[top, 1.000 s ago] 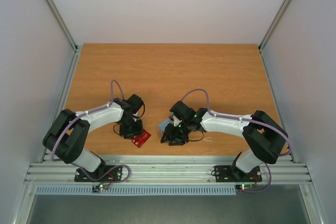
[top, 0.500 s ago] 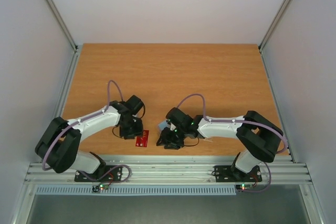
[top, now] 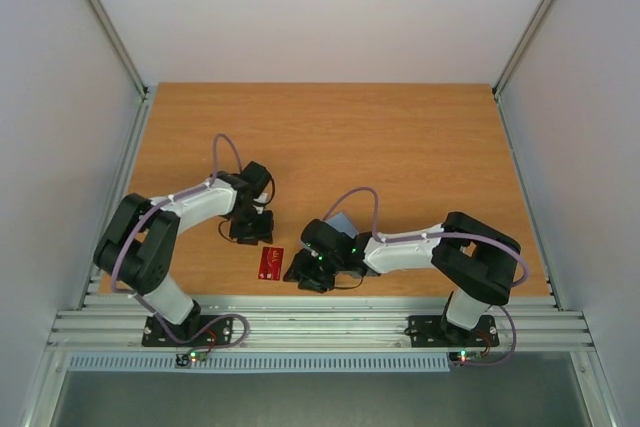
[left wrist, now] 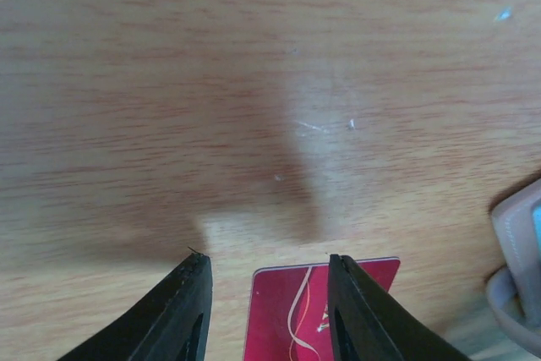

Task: Put the credit cards into the card holder

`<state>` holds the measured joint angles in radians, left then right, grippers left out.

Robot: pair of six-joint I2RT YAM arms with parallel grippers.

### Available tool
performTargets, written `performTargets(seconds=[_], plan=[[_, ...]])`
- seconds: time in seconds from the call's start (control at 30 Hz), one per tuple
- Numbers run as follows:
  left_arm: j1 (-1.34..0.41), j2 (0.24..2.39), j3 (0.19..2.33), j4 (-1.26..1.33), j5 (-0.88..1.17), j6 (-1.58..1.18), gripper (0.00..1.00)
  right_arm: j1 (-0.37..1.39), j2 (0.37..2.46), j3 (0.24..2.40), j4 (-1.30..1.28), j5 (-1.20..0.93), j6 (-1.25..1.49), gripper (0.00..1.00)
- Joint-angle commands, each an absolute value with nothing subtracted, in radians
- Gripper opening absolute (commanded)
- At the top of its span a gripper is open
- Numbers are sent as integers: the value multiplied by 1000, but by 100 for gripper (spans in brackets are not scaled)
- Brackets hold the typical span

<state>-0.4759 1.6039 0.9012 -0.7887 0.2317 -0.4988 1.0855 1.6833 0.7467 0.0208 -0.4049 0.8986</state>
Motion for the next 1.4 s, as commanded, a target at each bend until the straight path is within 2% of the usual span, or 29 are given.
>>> performTargets(seconds=[0.0, 0.23, 0.93, 1.17, 1.37], plan=[[-472, 1638, 903, -781, 277, -427, 39, 1123, 1678, 747, 17, -348, 981, 48], [-486, 1616, 802, -776, 336, -457, 37, 1154, 1634, 739, -72, -311, 1009, 49], [-631, 1556, 700, -694, 451, -639, 37, 1190, 1647, 663, 59, -261, 1069, 49], [-625, 1483, 860, -828, 129, -588, 38, 1190, 1546, 647, -48, -212, 1055, 49], [-623, 1638, 967, -834, 71, -604, 38, 1190, 1501, 624, -84, -195, 1053, 49]])
